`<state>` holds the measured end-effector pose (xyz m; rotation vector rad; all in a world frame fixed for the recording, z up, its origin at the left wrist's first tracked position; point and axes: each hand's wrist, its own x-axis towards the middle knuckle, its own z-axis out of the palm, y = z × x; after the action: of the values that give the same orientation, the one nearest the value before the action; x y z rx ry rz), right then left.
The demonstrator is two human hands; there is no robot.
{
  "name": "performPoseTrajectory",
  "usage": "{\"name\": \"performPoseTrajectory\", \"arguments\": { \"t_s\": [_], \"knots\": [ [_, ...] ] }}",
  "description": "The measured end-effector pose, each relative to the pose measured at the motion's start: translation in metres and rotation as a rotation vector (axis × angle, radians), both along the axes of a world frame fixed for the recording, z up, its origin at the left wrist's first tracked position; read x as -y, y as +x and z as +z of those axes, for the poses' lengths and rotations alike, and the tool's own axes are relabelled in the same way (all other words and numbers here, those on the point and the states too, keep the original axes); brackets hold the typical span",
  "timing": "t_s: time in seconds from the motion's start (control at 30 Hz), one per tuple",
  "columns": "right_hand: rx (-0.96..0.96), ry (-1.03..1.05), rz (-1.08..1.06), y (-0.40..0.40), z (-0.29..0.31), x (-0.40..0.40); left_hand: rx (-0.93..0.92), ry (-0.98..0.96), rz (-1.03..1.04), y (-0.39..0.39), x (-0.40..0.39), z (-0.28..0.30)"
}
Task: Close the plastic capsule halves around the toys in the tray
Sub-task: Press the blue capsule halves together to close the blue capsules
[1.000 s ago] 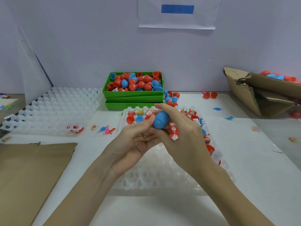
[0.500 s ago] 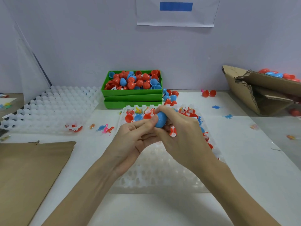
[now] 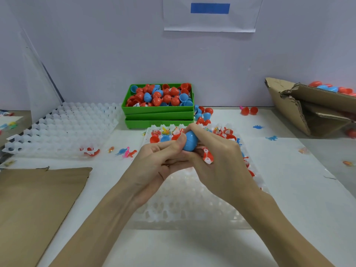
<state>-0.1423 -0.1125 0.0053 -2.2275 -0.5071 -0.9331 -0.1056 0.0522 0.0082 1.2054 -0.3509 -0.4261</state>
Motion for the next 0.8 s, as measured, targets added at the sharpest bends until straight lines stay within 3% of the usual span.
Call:
{"name": "performPoseTrajectory", "arguments": {
  "t_s": [0.1,0.2,0.27,0.33,0.4,0.5,0.57,0.67,0.8],
  "knots": [
    [-0.009,0.002,-0.001,0.001,-0.002,0.002,0.061,0.041,0.04,-0.004,0.003,0.001],
    [-0.031,0.025,0.025,0.003,-0.004,0.001,0.261,0.178,0.244,-0.007,0.008,-0.002],
    [-0.088,0.123,0.077,0.005,-0.008,-0.004,0.343,0.149,0.291,-0.008,0.008,-0.001],
    [-0.283,0.487,0.269,0.006,-0.007,-0.007,0.43,0.104,0.305,-0.012,0.01,0.0],
    [-0.517,0.917,0.58,0.006,-0.001,-0.003,0.669,0.225,0.494,-0.015,0.013,-0.002],
    [-0.795,1.176,0.901,0.002,0.01,0.005,1.012,0.48,0.76,-0.016,0.012,0.0],
    [-0.869,1.225,1.023,0.0,0.013,0.003,1.045,0.453,0.677,-0.014,0.007,0.003],
    [-0.929,1.299,1.145,-0.002,0.01,-0.005,0.939,0.326,0.504,-0.018,0.005,0.003],
    [-0.995,1.419,1.2,-0.004,0.005,-0.009,0.965,0.305,0.518,-0.024,0.007,0.004]
  ]
}}
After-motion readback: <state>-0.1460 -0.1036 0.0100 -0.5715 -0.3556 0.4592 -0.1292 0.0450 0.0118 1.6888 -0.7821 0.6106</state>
